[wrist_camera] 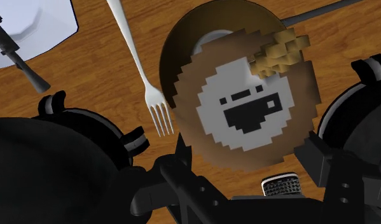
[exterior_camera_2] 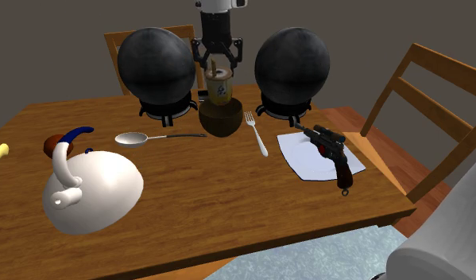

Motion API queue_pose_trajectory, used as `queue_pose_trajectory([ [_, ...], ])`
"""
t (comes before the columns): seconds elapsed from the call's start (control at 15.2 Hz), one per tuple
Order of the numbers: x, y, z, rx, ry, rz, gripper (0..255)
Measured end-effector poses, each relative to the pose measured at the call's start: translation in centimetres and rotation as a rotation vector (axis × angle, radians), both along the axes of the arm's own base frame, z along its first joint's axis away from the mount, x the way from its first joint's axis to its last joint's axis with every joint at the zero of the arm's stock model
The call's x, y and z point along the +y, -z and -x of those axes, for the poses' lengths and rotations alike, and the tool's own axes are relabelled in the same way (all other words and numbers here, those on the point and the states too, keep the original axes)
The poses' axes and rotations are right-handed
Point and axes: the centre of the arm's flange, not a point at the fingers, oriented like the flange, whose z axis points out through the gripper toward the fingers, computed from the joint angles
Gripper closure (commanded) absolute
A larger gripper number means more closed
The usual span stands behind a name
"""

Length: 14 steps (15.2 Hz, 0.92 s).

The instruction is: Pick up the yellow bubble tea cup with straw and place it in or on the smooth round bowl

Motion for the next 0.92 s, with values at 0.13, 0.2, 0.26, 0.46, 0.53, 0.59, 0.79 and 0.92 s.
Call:
queue_pose_trajectory([
  [0.13,-0.04,1.02,-0.01,0.0,0.0,0.0,255],
  [0.2,-0.07,1.28,-0.06,0.0,0.0,0.0,255],
  [0.26,-0.07,1.39,-0.06,0.0,0.0,0.0,255],
  [0.46,-0.08,1.47,-0.04,0.0,0.0,0.0,255],
  [0.53,-0.08,1.48,-0.04,0.0,0.0,0.0,255],
  [0.59,-0.08,1.48,-0.04,0.0,0.0,0.0,0],
  [0.79,-0.08,1.46,-0.04,-0.001,0.0,0.0,0],
  [0.92,-0.08,1.46,-0.04,-0.001,0.0,0.0,0],
])
